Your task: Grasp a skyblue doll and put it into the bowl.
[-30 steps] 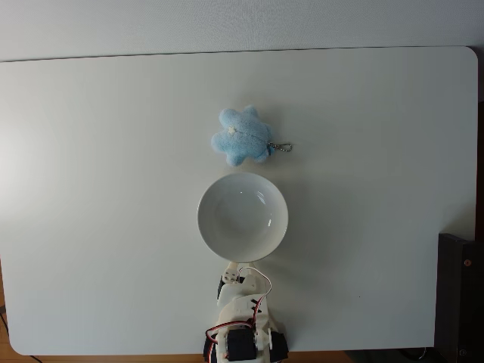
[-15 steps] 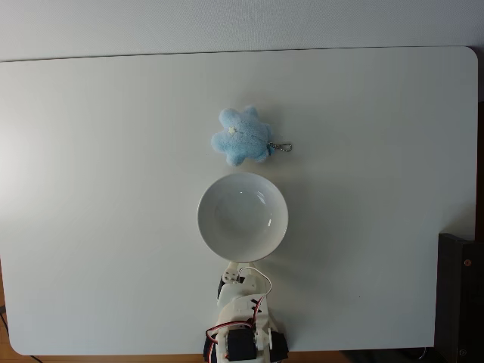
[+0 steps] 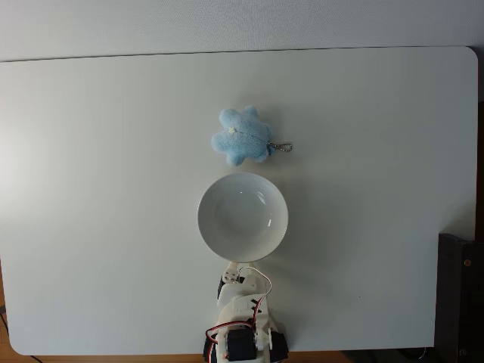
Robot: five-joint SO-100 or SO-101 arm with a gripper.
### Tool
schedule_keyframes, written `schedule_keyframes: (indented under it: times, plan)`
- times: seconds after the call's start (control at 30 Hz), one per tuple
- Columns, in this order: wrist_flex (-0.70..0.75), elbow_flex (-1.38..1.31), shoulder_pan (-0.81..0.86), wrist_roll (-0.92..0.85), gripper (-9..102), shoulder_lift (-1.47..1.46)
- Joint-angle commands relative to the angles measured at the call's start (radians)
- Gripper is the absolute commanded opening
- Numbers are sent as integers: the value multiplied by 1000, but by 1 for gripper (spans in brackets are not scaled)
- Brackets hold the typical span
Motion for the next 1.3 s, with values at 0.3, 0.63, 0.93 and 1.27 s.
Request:
schedule_keyframes:
  times: [0.3,0.63,0.93,1.27]
  plan:
    - [8,-255,-9,3,0,293]
    - [8,-555,-9,3,0,293]
    - [8,-727,-9,5,3,293]
    - [8,-787,2,6,34,293]
